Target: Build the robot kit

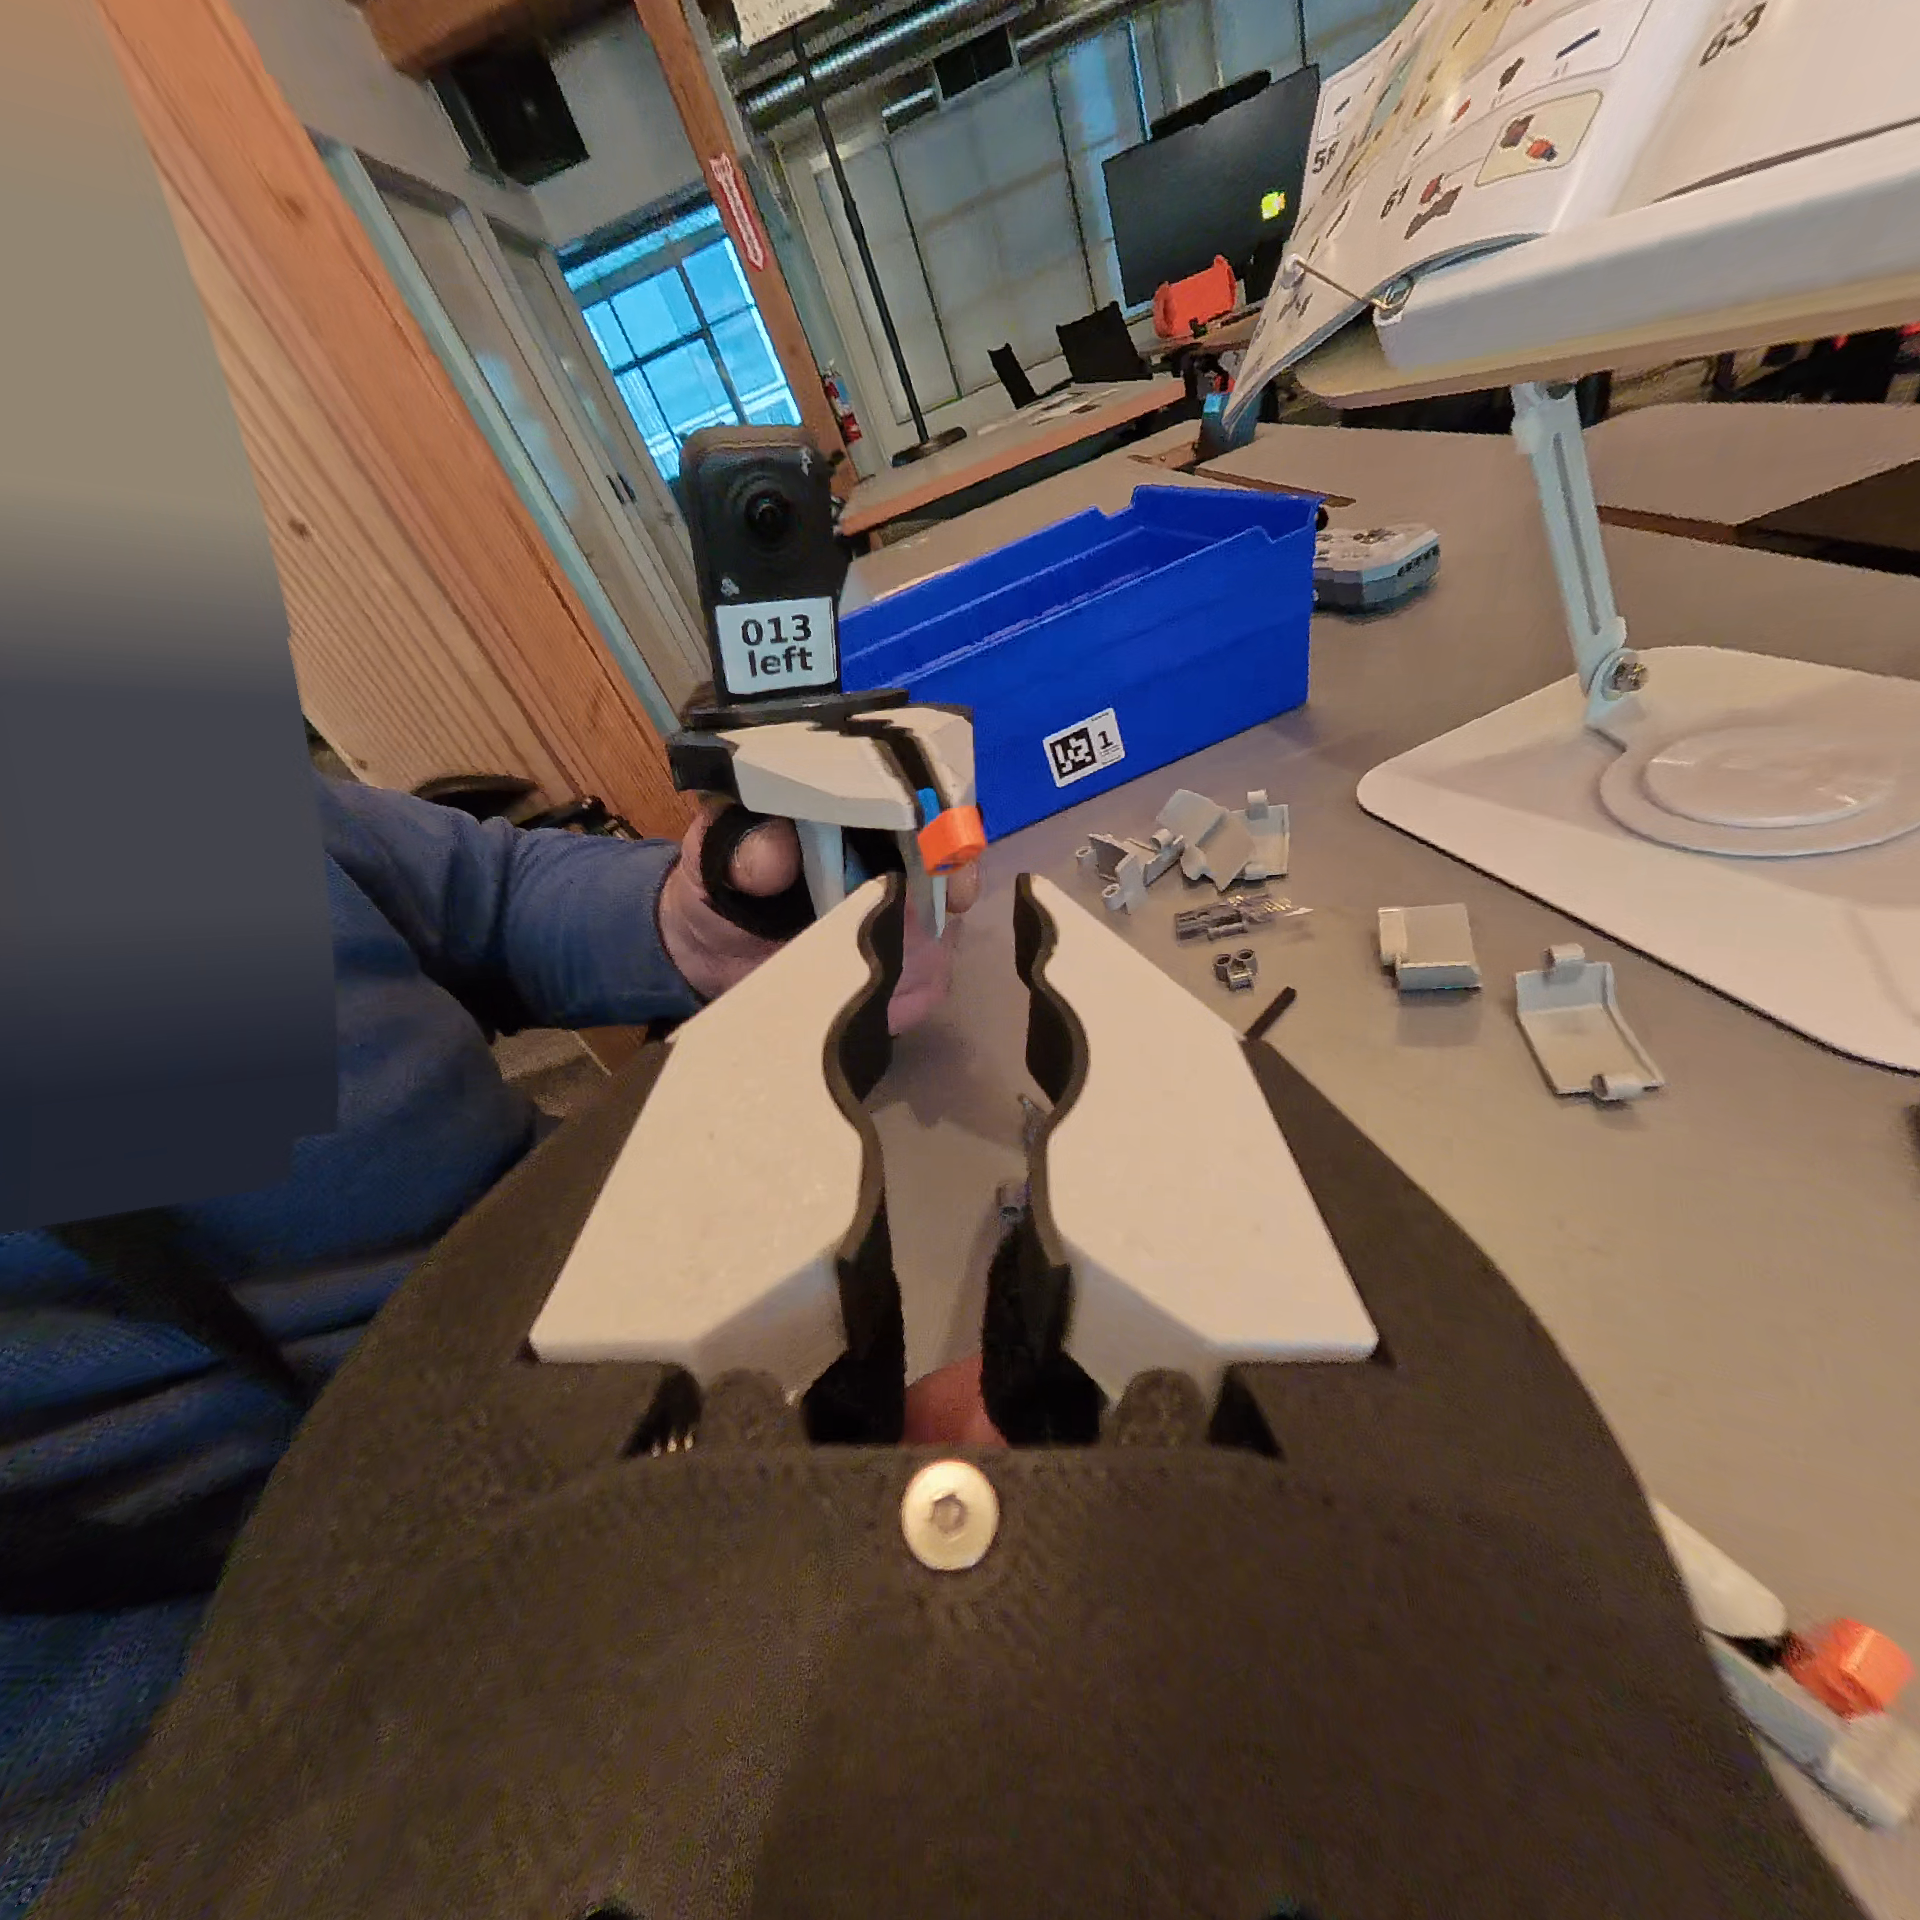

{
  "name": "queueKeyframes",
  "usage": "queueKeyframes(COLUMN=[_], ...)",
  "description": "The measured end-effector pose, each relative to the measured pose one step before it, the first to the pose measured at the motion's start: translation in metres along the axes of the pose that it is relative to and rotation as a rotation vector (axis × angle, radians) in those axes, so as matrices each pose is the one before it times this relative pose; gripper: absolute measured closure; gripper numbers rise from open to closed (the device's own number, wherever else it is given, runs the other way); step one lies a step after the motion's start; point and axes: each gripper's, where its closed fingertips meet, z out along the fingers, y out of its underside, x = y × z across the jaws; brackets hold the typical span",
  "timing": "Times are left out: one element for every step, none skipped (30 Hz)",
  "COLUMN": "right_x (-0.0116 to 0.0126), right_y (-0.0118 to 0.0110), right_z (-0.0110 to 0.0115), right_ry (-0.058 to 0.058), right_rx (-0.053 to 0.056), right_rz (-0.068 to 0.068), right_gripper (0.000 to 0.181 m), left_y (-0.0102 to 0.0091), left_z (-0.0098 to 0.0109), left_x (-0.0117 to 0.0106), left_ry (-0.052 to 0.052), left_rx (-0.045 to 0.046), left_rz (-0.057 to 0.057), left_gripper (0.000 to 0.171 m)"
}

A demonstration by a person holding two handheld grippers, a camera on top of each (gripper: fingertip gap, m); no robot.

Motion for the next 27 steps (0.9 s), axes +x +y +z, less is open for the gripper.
queueKeyframes(right_x=[-0.00134,-0.00283,-0.00228,-0.00079,-0.00174,-0.00060,-0.00062,-0.00062,-0.00058,-0.00215,-0.00226,-0.00057,0.00021,-0.00023,-0.00099,-0.00158,-0.00035,-0.00053,-0.00148,-0.00056,-0.00007,-0.00108,-0.00213,-0.00171,-0.00124,-0.00071,0.00078], right_y=[-0.00061,-0.00066,-0.00021,0.00007,0.00029,-0.00104,-0.00038,-0.00010,-0.00023,-0.00054,-0.00016,0.00072,0.00144,0.00151,0.00197,0.00268,0.00268,0.00234,0.00131,0.00101,0.00157,0.00131,-0.00052,-0.00103,-0.00063,-0.00013,0.00005], right_z=[0.00044,0.00077,0.00090,0.00059,0.00024,-0.00064,-0.00066,-0.00057,-0.00032,-0.00034,-0.00038,-0.00051,-0.00067,-0.00042,-0.00036,-0.00082,-0.00080,0.00000,-0.00023,-0.00043,-0.00023,-0.00039,-0.00062,-0.00025,-0.00017,-0.00027,-0.00112], right_ry=[-0.0124,-0.0202,-0.0139,-0.0032,-0.0089,-0.0039,-0.0057,-0.0023,0.0025,-0.0065,-0.0098,0.0003,0.0051,0.0048,0.0038,0.0016,0.0089,0.0117,0.0034,0.0047,0.0068,0.0000,-0.0101,-0.0080,-0.0035,0.0000,0.0069], right_rx=[0.0085,0.0056,0.0031,0.0012,0.0004,0.0095,0.0034,-0.0002,-0.0016,0.0010,-0.0036,-0.0140,-0.0190,-0.0170,-0.0222,-0.0300,-0.0278,-0.0225,-0.0172,-0.0139,-0.0127,-0.0084,0.0037,0.0086,0.0053,-0.0002,0.0003], right_rz=[0.0172,0.0144,0.0077,0.0001,-0.0015,0.0018,-0.0025,-0.0106,-0.0184,-0.0166,-0.0117,-0.0146,-0.0198,-0.0223,-0.0325,-0.0482,-0.0417,-0.0375,-0.0270,-0.0187,-0.0221,-0.0171,-0.0075,-0.0037,-0.0012,-0.0058,-0.0126], right_gripper=[0.162,0.162,0.163,0.165,0.170,0.171,0.171,0.172,0.172,0.173,0.173,0.174,0.175,0.175,0.175,0.175,0.176,0.176,0.176,0.176,0.176,0.176,0.176,0.176,0.176,0.176,0.176], left_y=[0.00052,0.00129,0.00078,0.00056,0.00026,-0.00073,-0.00009,0.00019,-0.00007,-0.00065,-0.00015,0.00119,0.00161,0.00125,0.00181,0.00302,0.00291,0.00187,0.00168,0.00131,0.00145,0.00121,-0.00028,-0.00086,-0.00074,-0.00068,-0.00198], left_z=[0.00107,0.00133,0.00138,0.00153,0.00114,0.00057,0.00039,0.00016,-0.00001,-0.00019,-0.00003,0.00011,0.00024,0.00005,-0.00001,0.00016,0.00008,0.00006,0.00016,0.00037,0.00039,0.00021,-0.00012,-0.00031,-0.00021,-0.00032,-0.00100], left_x=[0.00198,0.00098,0.00276,0.00270,0.00058,0.00071,0.00081,0.00061,0.00081,0.00227,0.00210,0.00031,-0.00010,0.00046,0.00123,0.00165,0.00029,0.00053,0.00086,0.00055,0.00045,0.00117,0.00242,0.00169,0.00127,0.00080,-0.00058], left_ry=[0.0071,0.0025,0.0131,0.0129,0.0002,0.0049,0.0088,0.0069,0.0044,0.0114,0.0086,-0.0016,-0.0029,0.0035,0.0127,0.0182,0.0063,-0.0005,-0.0036,-0.0054,-0.0036,-0.0011,-0.0009,-0.0077,-0.0041,0.0012,-0.0049], left_rx=[-0.00064,-0.00429,-0.00204,-0.00068,0.00183,0.00555,0.00153,0.00025,0.00005,0.00248,-0.00031,-0.00845,-0.01336,-0.01118,-0.01248,-0.01935,-0.02061,-0.01581,-0.01354,-0.01079,-0.01093,-0.01108,-0.00533,-0.00228,0.00177,0.00625,0.01207], left_rz=[0.0022,0.0013,-0.0012,-0.0023,-0.0011,-0.0041,-0.0087,-0.0045,0.0037,0.0069,0.0066,0.0112,0.0144,0.0099,-0.0005,-0.0076,-0.0036,0.0108,0.0202,0.0136,0.0032,0.0086,0.0235,0.0248,0.0096,-0.0081,-0.0130], left_gripper=[0.169,0.169,0.169,0.169,0.169,0.169,0.169,0.169,0.169,0.169,0.169,0.169,0.169,0.169,0.169,0.169,0.169,0.169,0.169,0.169,0.169,0.169,0.169,0.169,0.169,0.170,0.170])
